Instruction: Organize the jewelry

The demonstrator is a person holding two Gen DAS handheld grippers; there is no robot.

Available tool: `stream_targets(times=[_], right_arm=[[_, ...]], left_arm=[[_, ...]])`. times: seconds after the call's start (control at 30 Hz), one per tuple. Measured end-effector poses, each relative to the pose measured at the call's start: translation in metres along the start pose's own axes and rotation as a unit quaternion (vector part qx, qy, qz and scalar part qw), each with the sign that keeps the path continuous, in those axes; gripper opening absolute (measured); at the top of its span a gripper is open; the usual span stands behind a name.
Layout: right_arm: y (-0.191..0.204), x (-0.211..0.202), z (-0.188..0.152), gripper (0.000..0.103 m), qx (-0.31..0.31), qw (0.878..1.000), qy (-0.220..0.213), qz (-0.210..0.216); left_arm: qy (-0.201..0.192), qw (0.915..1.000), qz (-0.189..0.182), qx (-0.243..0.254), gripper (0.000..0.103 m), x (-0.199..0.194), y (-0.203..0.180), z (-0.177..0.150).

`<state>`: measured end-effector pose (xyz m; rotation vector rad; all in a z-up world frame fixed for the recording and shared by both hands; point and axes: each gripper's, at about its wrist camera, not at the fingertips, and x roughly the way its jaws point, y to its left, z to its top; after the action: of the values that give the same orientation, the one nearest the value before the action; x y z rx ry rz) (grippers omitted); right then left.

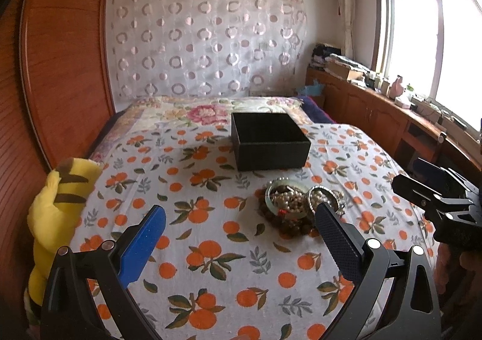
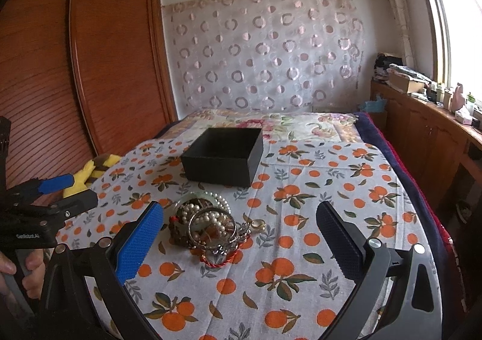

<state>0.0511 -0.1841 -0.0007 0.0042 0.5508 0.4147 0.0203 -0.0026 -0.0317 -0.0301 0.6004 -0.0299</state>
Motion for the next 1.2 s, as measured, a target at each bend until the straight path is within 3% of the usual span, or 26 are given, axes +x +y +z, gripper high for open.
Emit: stream_targets(times=[0.2, 0.3, 0.47, 0.87, 0.93, 1.2], right_arm=[[0.006, 0.026, -0.001, 0.1, -0.027, 0.998, 0.038, 0.045], [0.009, 0.046, -0.004, 0.091, -0.036, 0.995, 0.069, 0.06], [0.019, 0.074, -0.012, 0.086, -0.052, 0.988, 0.117, 0.091], [0.03, 0.116, -0.017, 0.071, -0.091, 0.977, 0.175, 0.078], [0.03, 0.118, -0.019, 0.063, -0.093, 0.977, 0.178, 0.073], [0.014, 0.096, -0.013, 0.063, -0.073, 0.983, 0.149, 0.075]], left_arm=[[0.019, 0.9998, -0.011, 0.001, 0.096, 0.011, 0.011, -0.006], [0.029, 0.9994, -0.017, 0.002, 0.096, 0.018, 0.014, -0.01], [0.042, 0.9987, -0.028, 0.003, 0.096, 0.026, 0.016, -0.016], [0.067, 0.9971, -0.035, -0.007, 0.096, 0.04, 0.021, -0.026], [0.071, 0.9968, -0.037, -0.009, 0.096, 0.042, 0.022, -0.027], [0.085, 0.9951, -0.051, -0.002, 0.096, 0.054, 0.018, -0.03]])
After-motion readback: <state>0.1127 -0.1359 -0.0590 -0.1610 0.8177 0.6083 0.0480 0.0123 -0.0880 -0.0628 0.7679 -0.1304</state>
